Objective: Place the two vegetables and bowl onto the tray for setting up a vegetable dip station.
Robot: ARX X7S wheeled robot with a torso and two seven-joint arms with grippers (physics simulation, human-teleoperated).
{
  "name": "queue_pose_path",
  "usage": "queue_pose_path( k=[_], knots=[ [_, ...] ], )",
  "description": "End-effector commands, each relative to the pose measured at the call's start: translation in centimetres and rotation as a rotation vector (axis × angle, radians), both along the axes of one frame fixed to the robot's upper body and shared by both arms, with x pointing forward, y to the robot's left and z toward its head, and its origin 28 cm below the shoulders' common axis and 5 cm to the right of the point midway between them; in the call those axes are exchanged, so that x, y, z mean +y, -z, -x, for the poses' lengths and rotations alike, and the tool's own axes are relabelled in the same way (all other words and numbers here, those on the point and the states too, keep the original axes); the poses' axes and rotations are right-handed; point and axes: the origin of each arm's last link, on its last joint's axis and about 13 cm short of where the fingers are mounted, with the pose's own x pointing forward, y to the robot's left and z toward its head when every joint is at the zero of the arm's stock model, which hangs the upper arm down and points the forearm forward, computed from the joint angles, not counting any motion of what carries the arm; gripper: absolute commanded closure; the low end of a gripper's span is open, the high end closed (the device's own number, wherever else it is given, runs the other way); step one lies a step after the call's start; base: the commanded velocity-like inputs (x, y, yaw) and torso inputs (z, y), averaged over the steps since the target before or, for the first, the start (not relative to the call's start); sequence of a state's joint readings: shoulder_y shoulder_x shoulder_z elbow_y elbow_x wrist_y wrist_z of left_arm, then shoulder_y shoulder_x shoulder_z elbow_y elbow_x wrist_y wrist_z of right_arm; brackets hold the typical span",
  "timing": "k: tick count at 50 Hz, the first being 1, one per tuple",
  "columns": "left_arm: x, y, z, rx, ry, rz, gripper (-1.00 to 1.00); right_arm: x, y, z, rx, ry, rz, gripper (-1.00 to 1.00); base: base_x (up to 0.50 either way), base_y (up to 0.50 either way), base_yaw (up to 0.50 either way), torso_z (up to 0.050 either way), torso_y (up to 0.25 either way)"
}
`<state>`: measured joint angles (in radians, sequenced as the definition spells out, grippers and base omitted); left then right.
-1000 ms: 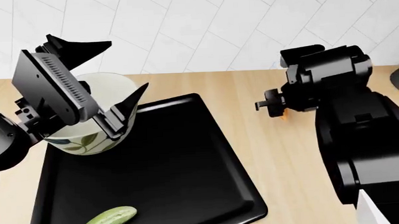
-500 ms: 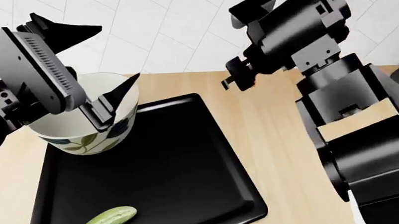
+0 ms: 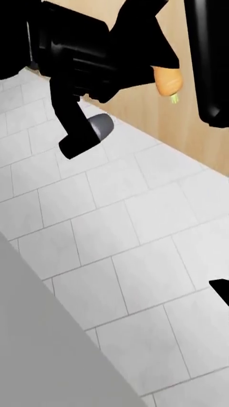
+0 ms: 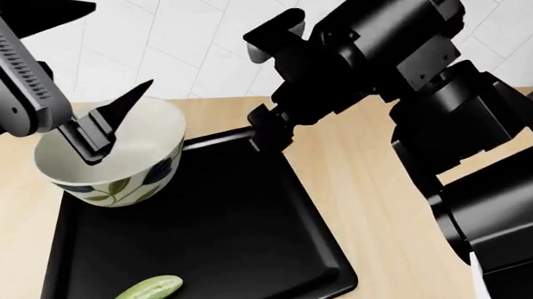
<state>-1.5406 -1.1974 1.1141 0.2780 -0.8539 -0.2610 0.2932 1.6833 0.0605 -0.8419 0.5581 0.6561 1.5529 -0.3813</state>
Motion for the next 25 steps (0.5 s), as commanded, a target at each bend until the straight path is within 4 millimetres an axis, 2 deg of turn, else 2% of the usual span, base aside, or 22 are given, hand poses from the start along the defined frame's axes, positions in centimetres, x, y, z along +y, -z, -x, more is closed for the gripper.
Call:
queue_pose_path(
  k=[1,10,25],
  knots=[
    [0.1,-0.1,0.2,-0.004,-0.009,-0.006,-1.00,1.7,-0.1,2.1,0.110,-0.028,-0.103,1.00,0.00,0.00,0.00,0.000,0.000],
    [0.1,0.0,0.1,-0.002,-0.008,-0.006,-1.00,3.2,0.4,2.3,0.241,0.138,-0.300,1.00,0.00,0.00,0.00,0.000,0.000],
    [0.0,0.1,0.2,-0.003,-0.005,-0.003,-1.00,3.2,4.7,3.6,0.226,0.075,-0.162,1.00,0.00,0.00,0.00,0.000,0.000]
  ],
)
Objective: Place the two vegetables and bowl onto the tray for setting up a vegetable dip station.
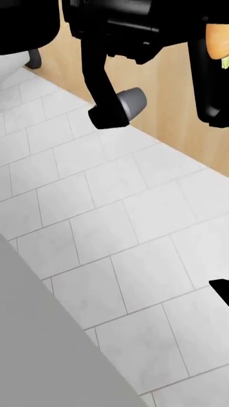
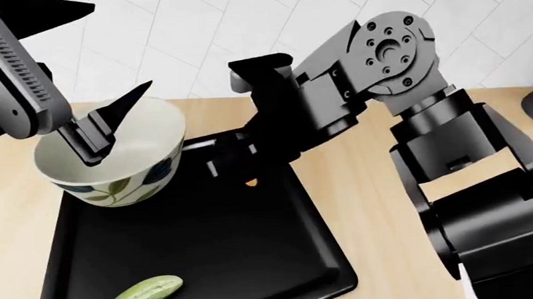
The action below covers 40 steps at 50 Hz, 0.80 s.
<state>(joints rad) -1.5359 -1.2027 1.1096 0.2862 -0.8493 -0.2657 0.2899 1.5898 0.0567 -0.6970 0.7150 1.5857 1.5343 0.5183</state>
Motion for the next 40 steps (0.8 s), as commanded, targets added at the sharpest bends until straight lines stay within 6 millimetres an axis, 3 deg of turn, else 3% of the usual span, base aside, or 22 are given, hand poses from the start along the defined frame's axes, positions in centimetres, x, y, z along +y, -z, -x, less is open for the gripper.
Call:
queue_pose_path(
  k=[1,16,17,31,40],
  knots=[
    [0.0,0.0,0.1,-0.001,0.000,0.001,-1.00,0.2,2.1,1.1,0.014,-0.029,0.036,1.00,0.00,0.00,0.00,0.000,0.000],
    [0.0,-0.1,0.0,-0.008,0.008,0.005,-1.00,0.0,2.8,1.8,-0.025,-0.102,0.116,1.00,0.00,0.00,0.00,0.000,0.001],
    [0.0,0.0,0.0,-0.008,0.008,0.005,-1.00,0.0,2.8,1.8,-0.024,-0.103,0.116,-1.00,0.00,0.00,0.00,0.000,0.000],
    [-0.1,0.1,-0.2,-0.007,0.012,0.007,-1.00,0.0,2.8,1.9,-0.017,-0.125,0.131,-1.00,0.00,0.00,0.00,0.000,0.000],
    [-0.3,-0.2,0.0,-0.010,0.015,0.005,-1.00,-2.3,0.1,0.7,-0.187,-0.075,0.112,-1.00,0.00,0.00,0.00,0.000,0.000]
  ],
)
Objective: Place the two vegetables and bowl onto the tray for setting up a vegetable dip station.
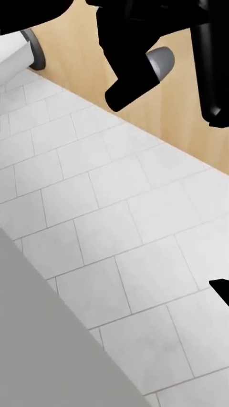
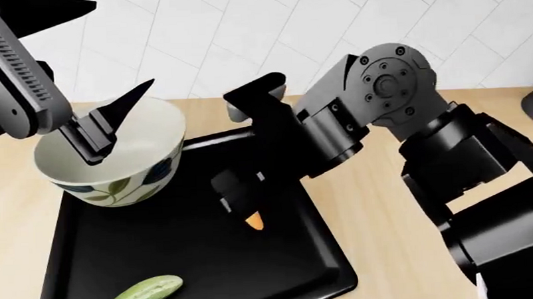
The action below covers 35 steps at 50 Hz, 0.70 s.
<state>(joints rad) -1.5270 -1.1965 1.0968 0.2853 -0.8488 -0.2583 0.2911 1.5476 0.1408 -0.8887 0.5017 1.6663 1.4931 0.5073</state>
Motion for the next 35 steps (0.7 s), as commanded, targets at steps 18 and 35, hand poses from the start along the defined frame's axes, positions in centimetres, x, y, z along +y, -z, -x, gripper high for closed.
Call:
queue_pose_path(
  k=[18,35],
  knots=[
    [-2.3,1.4,-0.5,-0.051,0.111,0.027,-1.00,-7.0,-6.6,-0.5,-1.035,0.079,0.110,-1.00,0.00,0.00,0.00,0.000,0.000],
    [-3.2,3.4,-1.6,-0.018,0.174,0.057,-1.00,-7.4,-7.7,0.5,-1.426,-0.078,0.216,-1.00,0.00,0.00,0.00,0.000,0.000]
  ],
)
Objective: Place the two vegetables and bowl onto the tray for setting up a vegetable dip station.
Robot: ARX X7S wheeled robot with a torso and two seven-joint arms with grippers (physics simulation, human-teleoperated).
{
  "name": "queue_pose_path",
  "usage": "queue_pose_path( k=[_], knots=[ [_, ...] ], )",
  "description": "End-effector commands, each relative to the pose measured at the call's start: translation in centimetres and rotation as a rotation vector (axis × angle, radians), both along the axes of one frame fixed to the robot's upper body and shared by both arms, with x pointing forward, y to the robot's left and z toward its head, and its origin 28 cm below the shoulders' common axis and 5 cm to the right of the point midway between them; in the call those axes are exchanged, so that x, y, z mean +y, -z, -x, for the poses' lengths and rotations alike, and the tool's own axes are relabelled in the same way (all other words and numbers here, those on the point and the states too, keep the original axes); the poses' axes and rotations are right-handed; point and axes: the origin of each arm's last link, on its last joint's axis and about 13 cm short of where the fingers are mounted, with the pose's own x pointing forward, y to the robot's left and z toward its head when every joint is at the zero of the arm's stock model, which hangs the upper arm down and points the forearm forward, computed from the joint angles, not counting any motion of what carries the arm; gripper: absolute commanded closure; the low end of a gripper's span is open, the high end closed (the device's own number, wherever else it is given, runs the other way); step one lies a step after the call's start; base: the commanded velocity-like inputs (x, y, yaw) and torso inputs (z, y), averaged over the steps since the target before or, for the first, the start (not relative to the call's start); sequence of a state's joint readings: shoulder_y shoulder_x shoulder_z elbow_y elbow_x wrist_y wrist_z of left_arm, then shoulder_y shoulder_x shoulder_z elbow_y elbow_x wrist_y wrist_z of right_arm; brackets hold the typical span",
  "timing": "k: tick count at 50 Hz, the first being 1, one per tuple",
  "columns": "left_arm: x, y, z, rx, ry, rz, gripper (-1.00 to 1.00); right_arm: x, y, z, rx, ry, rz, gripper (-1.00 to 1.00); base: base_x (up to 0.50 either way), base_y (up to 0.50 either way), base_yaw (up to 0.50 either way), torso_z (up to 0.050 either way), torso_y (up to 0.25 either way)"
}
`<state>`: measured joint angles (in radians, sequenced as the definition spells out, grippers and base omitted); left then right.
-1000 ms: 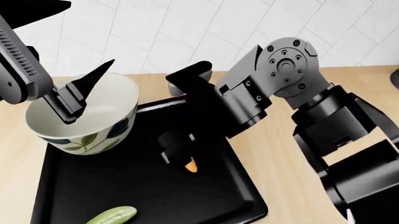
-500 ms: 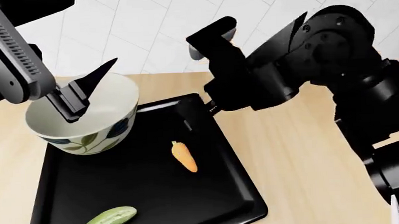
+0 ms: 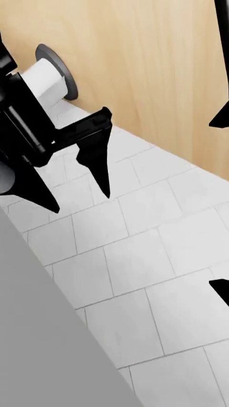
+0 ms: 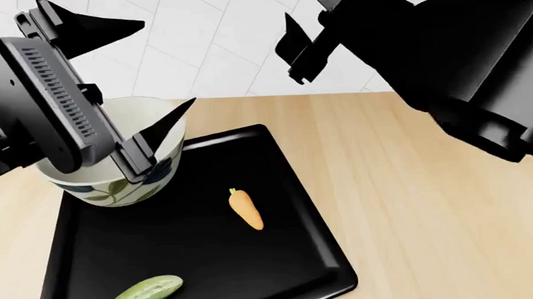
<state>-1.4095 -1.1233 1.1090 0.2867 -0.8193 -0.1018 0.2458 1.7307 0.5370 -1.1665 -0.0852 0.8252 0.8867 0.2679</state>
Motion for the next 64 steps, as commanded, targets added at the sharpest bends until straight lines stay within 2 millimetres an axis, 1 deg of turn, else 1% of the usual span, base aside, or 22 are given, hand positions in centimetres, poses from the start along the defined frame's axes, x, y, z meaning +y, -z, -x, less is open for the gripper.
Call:
queue_pose_path(
  k=[1,5,8,10,13,14,20,22,24,27,28,29,31,33,37,39,45,52,54,55,57,64],
  knots=[
    [-0.6,0.7,-0.4,0.000,0.036,0.010,-1.00,-0.4,-0.9,1.1,-0.212,-0.074,0.102,-1.00,0.00,0.00,0.00,0.000,0.000],
    [-0.5,0.2,-0.4,-0.009,0.034,0.006,-1.00,-0.8,-0.9,1.3,-0.204,-0.074,0.116,-1.00,0.00,0.00,0.00,0.000,0.000],
    [-0.6,0.3,-0.4,-0.013,0.033,0.007,-1.00,-1.1,-1.2,1.8,-0.194,-0.091,0.069,-1.00,0.00,0.00,0.00,0.000,0.000],
    [-0.5,0.3,-0.4,-0.015,0.030,0.011,-1.00,-1.4,-0.7,2.7,-0.182,-0.134,0.056,-1.00,0.00,0.00,0.00,0.000,0.000],
    [-0.5,0.4,-0.4,-0.017,0.027,0.014,-1.00,-1.9,-0.1,3.1,-0.188,-0.136,0.020,-1.00,0.00,0.00,0.00,0.000,0.000],
    [-0.5,0.4,-0.5,-0.018,0.029,0.014,-1.00,-2.1,-0.2,3.3,-0.175,-0.133,-0.018,-1.00,0.00,0.00,0.00,0.000,0.000],
    [-0.7,0.3,-0.8,-0.042,0.032,0.019,-1.00,-2.5,-0.5,4.2,-0.151,-0.172,-0.070,-1.00,0.00,0.00,0.00,0.000,0.000],
    [-0.7,0.0,-0.9,-0.058,0.022,0.030,-1.00,-2.5,-0.6,4.5,-0.115,-0.194,-0.099,-1.00,0.00,0.00,0.00,0.000,0.000],
    [-0.7,-0.2,-0.9,-0.071,0.021,0.033,-1.00,-2.5,-1.1,4.7,-0.071,-0.213,-0.126,-1.00,0.00,0.00,0.00,0.000,0.000],
    [-0.7,-0.6,-1.1,-0.097,0.010,0.046,-1.00,-2.5,-1.8,4.7,-0.064,-0.232,-0.165,-1.00,0.00,0.00,0.00,0.000,0.000],
    [-0.7,-1.0,-1.2,-0.122,0.001,0.049,-1.00,-2.5,-2.5,4.8,-0.043,-0.253,-0.159,-1.00,0.00,0.00,0.00,0.000,0.000],
    [-0.7,-1.1,-1.3,-0.131,-0.004,0.049,-1.00,-2.4,-2.7,4.9,-0.034,-0.267,-0.159,-1.00,0.00,0.00,0.00,0.000,0.000],
    [-0.7,-1.9,-1.6,-0.163,-0.023,0.082,-1.00,-2.3,-2.8,5.2,-0.022,-0.286,-0.148,-1.00,0.00,0.00,0.00,0.000,0.000],
    [-0.8,-2.2,-1.8,-0.186,-0.038,0.088,-1.00,-2.2,-2.5,5.6,0.006,-0.303,-0.129,-1.00,0.00,0.00,0.00,0.000,0.000],
    [-0.8,-2.1,-1.8,-0.198,-0.039,0.086,-1.00,-2.3,-2.0,6.8,0.097,-0.337,-0.050,-1.00,0.00,0.00,0.00,0.000,0.000],
    [-0.8,-2.1,-1.8,-0.198,-0.038,0.086,-1.00,-2.2,-2.1,7.3,0.085,-0.349,0.002,-1.00,0.00,0.00,0.00,0.000,0.000],
    [-0.9,-2.2,-1.9,-0.208,-0.039,0.089,-1.00,-2.2,-2.5,8.5,0.159,-0.400,0.070,-1.00,0.00,0.00,0.00,0.000,0.000],
    [-0.9,-2.3,-1.9,-0.216,-0.038,0.090,-1.00,-2.1,-3.7,8.4,0.100,-0.406,0.074,-1.00,0.00,0.00,0.00,0.000,0.000],
    [-0.9,-2.4,-1.9,-0.222,-0.037,0.093,-1.00,-2.0,-4.2,8.3,0.065,-0.406,0.070,-1.00,0.00,0.00,0.00,0.000,0.000],
    [-0.9,-2.5,-1.9,-0.227,-0.037,0.094,-1.00,-2.0,-4.6,8.2,0.017,-0.402,0.070,-1.00,0.00,0.00,0.00,0.000,0.000],
    [-1.0,-2.6,-1.9,-0.233,-0.036,0.098,-1.00,-1.9,-5.2,8.1,-0.004,-0.404,0.035,-1.00,0.00,0.00,0.00,0.000,0.000],
    [-1.0,-2.6,-1.9,-0.238,-0.032,0.097,-1.00,-1.8,-5.7,7.9,-0.052,-0.392,0.020,-1.00,0.00,0.00,0.00,0.000,0.000]
  ],
)
